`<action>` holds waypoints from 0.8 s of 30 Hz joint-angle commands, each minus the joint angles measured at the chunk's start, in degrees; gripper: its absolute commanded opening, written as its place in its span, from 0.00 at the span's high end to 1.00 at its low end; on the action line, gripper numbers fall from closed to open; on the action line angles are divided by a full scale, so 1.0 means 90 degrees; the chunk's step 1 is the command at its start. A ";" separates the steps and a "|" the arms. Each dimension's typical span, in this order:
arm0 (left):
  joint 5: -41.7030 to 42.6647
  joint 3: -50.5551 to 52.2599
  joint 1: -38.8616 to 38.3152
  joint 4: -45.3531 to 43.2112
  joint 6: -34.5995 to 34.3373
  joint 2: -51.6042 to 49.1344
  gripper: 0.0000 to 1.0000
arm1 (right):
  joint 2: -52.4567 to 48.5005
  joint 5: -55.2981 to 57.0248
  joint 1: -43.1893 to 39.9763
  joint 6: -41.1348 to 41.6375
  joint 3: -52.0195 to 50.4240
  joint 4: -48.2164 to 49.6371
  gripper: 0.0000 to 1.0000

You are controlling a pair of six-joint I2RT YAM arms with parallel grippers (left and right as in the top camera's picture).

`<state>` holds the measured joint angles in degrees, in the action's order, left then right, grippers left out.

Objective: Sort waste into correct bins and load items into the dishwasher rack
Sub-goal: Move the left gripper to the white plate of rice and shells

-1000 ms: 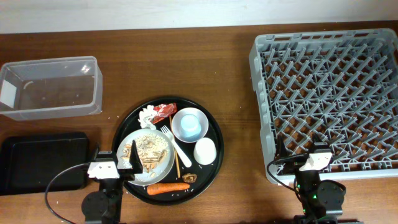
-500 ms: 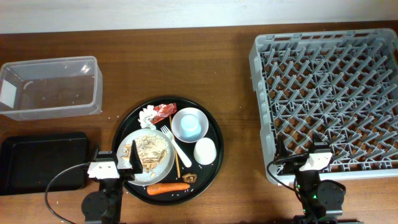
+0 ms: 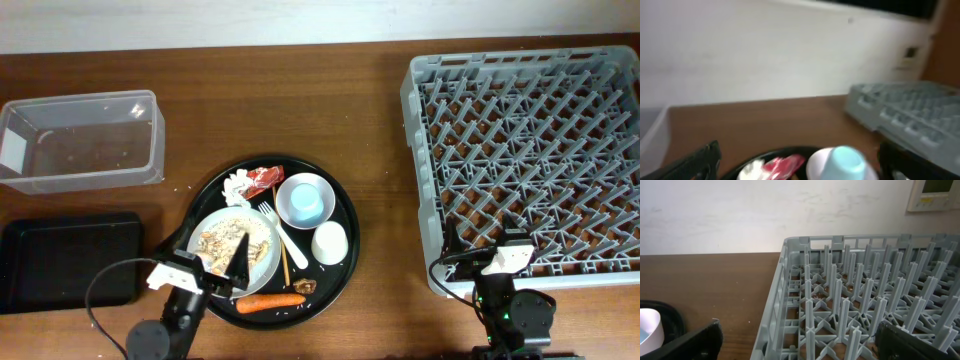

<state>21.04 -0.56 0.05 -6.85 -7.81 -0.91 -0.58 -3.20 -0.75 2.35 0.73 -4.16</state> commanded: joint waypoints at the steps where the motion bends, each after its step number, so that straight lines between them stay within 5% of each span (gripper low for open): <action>1: 0.0988 -0.0046 -0.0019 -0.0257 -0.0168 0.0024 0.01 | 0.0032 0.0053 0.0036 -0.0049 -0.0046 -0.0017 0.01; 5: 0.1069 -0.0670 -0.0017 0.0199 -0.0221 -0.0347 0.01 | 0.0032 0.0053 0.0036 -0.0049 -0.0046 -0.0017 0.01; 10: 0.1243 -0.3104 -0.0019 0.1807 -0.0109 -0.3218 0.01 | 0.0032 0.0053 0.0036 -0.0049 -0.0046 -0.0017 0.01; 15: 0.4320 -0.4840 -0.0017 0.2246 0.0350 -0.6125 0.01 | 0.0032 0.0053 0.0036 -0.0049 -0.0046 -0.0017 0.01; 17: 0.4597 -0.5066 -0.0019 0.2497 0.0323 -0.6676 0.01 | 0.0032 0.0053 0.0036 -0.0049 -0.0046 -0.0017 0.01; 19: 0.3291 -0.5238 -0.0126 0.3572 0.0318 -0.6795 0.01 | 0.0032 0.0053 0.0036 -0.0049 -0.0046 -0.0017 0.01; 20: 0.1421 -0.5571 -0.0384 0.4736 0.0087 -0.6790 0.01 | 0.0032 0.0053 0.0036 -0.0049 -0.0046 -0.0017 0.01; 22: -0.0386 -0.6016 -0.0874 0.5656 -0.0058 -0.6790 0.01 | 0.0032 0.0053 0.0036 -0.0049 -0.0046 -0.0017 0.01; 24: -0.0845 -0.6159 -0.1304 0.5583 -0.0061 -0.6790 0.01 | 0.0032 0.0053 0.0036 -0.0049 -0.0046 -0.0017 0.01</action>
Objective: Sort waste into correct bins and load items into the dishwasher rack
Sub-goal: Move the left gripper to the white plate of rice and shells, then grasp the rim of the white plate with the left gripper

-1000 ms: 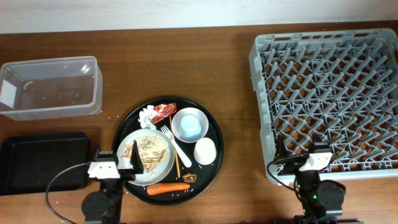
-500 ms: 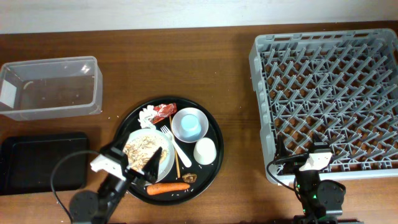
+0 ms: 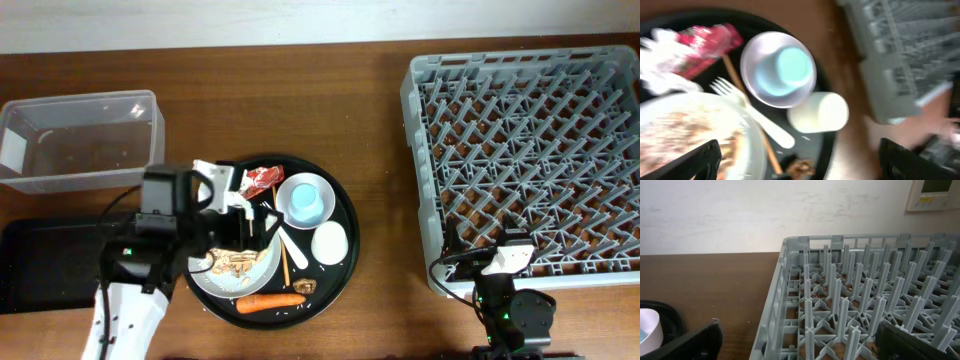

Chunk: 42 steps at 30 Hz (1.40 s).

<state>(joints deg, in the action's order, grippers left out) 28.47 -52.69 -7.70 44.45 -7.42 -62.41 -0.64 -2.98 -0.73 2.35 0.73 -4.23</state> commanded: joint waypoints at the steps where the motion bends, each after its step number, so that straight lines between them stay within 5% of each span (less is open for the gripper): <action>1: -0.1426 -0.0367 -0.0537 -0.0221 -0.0102 0.0034 0.01 | 0.0039 0.0029 0.0034 -0.0049 -0.0046 -0.0010 0.01; 9: -0.1047 -0.0362 -0.0843 0.0425 -0.0097 0.0017 0.01 | 0.0039 0.0029 0.0034 -0.0049 -0.0046 -0.0010 0.01; 15: -0.3893 -0.0359 -0.2591 0.0984 -0.1897 -0.0884 0.16 | 0.0039 0.0029 0.0034 -0.0049 -0.0046 -0.0010 0.01; 19: -0.4007 -0.0359 -0.2812 0.1027 -0.2130 -0.2018 0.19 | 0.0039 0.0029 0.0034 -0.0049 -0.0046 -0.0010 0.01; 22: -0.4007 -0.0359 -0.2812 0.1022 -0.2152 -0.2511 0.36 | 0.0039 0.0029 0.0034 -0.0049 -0.0046 -0.0010 0.01; 27: -0.3997 -0.0296 -0.2812 0.0996 -0.2149 -0.2786 0.46 | 0.0039 0.0029 0.0034 -0.0049 -0.0046 -0.0010 0.01; 42: -0.3929 0.0308 -0.2812 0.0678 -0.2147 -0.2863 0.47 | 0.0036 0.0029 0.0034 -0.0049 -0.0046 -0.0010 0.01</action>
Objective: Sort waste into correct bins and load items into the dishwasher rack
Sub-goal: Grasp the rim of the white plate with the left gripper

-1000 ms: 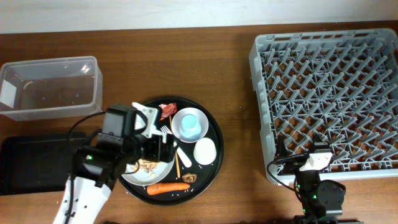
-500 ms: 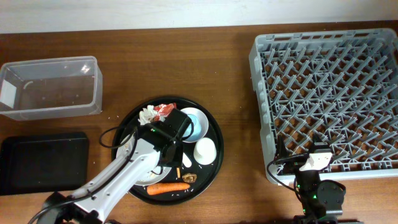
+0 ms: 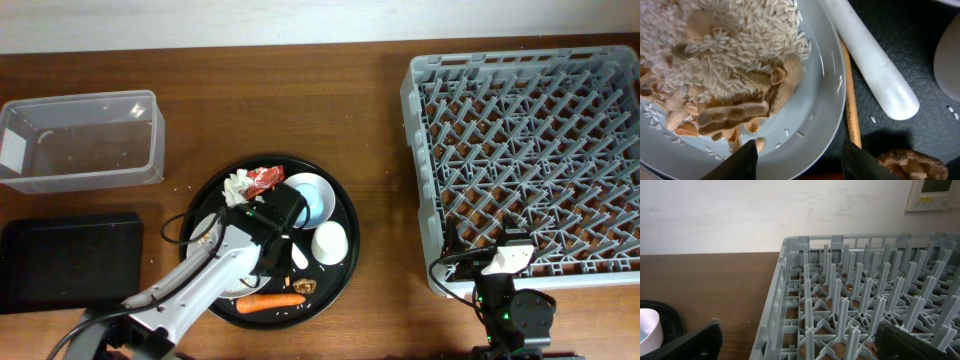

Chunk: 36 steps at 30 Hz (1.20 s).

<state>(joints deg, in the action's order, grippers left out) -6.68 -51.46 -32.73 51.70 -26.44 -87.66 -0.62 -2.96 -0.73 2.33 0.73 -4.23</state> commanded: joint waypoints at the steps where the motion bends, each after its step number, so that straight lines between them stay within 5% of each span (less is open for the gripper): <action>1: -0.0024 0.0204 -0.0032 -0.0182 -0.0034 -0.0058 0.47 | 0.0036 0.0027 0.0034 -0.0046 -0.0046 -0.0010 0.01; 23: -0.0158 0.0219 -0.0304 -0.0432 0.0323 -0.0571 0.47 | 0.0036 0.0027 0.0034 -0.0046 -0.0046 -0.0010 0.01; 36: -0.0408 0.0219 -0.0304 -0.0551 0.0325 -0.1105 0.57 | 0.0034 0.0027 0.0034 -0.0046 -0.0046 -0.0010 0.01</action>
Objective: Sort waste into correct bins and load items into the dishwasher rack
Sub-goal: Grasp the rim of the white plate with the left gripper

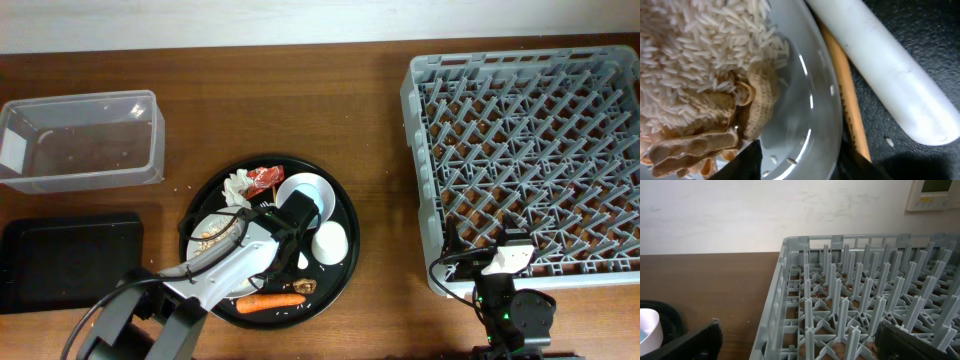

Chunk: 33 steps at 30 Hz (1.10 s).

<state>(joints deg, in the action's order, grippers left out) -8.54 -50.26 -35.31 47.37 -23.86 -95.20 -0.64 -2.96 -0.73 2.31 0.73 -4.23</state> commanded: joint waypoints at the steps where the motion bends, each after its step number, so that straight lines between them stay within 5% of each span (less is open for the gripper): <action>1: -0.0202 0.0085 -0.0017 -0.0073 0.0036 -0.0267 0.61 | 0.0036 0.0027 0.0034 -0.0044 -0.0046 -0.0010 0.01; 19: -0.0202 -0.0410 -0.0017 0.0508 0.0039 -0.0253 0.99 | 0.0036 0.0027 0.0034 -0.0044 -0.0046 -0.0010 0.01; 33: -0.0699 -0.1209 -0.0017 0.1389 0.0034 -0.0170 0.99 | 0.0036 0.0027 0.0034 -0.0044 -0.0046 -0.0010 0.01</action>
<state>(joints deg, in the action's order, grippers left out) -12.16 -58.19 -35.70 58.74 -23.20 -96.79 -0.62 -2.96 -0.73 2.33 0.73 -4.23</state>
